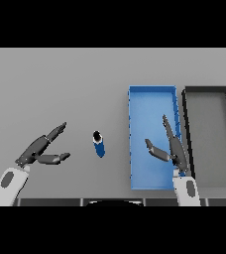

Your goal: Pick up the blue pipe and place it into the blue bin.

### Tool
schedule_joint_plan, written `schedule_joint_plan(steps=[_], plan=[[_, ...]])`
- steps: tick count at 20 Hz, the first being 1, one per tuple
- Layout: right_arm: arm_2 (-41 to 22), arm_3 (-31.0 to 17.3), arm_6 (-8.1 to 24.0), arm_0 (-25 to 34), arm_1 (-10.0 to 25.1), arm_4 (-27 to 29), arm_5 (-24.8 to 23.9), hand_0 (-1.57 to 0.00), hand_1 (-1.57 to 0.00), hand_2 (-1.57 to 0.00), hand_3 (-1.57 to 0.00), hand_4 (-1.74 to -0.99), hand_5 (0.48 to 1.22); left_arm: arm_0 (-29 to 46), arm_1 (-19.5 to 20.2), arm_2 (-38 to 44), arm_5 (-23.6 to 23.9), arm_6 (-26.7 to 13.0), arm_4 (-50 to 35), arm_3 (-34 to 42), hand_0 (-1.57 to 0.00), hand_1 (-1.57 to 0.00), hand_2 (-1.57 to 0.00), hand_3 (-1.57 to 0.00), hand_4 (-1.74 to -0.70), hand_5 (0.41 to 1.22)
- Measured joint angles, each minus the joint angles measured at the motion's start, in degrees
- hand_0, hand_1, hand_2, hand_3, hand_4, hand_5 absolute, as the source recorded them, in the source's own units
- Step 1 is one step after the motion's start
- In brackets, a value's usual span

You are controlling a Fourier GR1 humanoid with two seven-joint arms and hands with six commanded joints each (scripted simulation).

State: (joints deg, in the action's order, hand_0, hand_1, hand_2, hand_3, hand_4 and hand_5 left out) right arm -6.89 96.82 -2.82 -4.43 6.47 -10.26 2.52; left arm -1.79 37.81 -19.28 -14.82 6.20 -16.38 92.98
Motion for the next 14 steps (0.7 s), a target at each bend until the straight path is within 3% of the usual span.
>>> schedule_joint_plan(steps=[4, 5, 8, 14], plan=[[-0.40, 0.35, 0.31, -0.49, -0.16, -0.53, -0.11, 0.00, 0.00, 0.00, 0.00, -1.217, 0.615, 0.03, -3.20, -4.88, 0.34, -1.19, 3.65, 2.96, 0.00, 0.00, 0.00, 0.00, -1.18, 0.475], [-0.66, 0.64, 0.08, -1.15, -0.27, -0.68, -0.05, 0.00, 0.00, 0.00, 0.00, -1.221, 0.618, -0.67, -4.33, -5.93, 0.76, -2.29, 5.07, 2.19, 0.00, 0.00, 0.00, 0.00, -1.18, 0.469], [-1.44, 1.69, 0.30, -1.54, -1.17, -0.96, -0.31, 0.00, 0.00, 0.00, 0.00, -1.228, 0.621, -0.93, -6.97, -7.84, 1.74, -0.09, 8.15, 0.83, 0.00, 0.00, 0.00, 0.00, -1.19, 0.463], [-0.98, 2.88, 0.12, -2.76, -0.68, -0.49, -0.16, 0.00, 0.00, 0.00, 0.00, -1.218, 0.612, -5.17, -14.26, -10.08, 1.80, -2.56, 9.34, -6.50, 0.00, 0.00, 0.00, 0.00, -1.19, 0.469]])
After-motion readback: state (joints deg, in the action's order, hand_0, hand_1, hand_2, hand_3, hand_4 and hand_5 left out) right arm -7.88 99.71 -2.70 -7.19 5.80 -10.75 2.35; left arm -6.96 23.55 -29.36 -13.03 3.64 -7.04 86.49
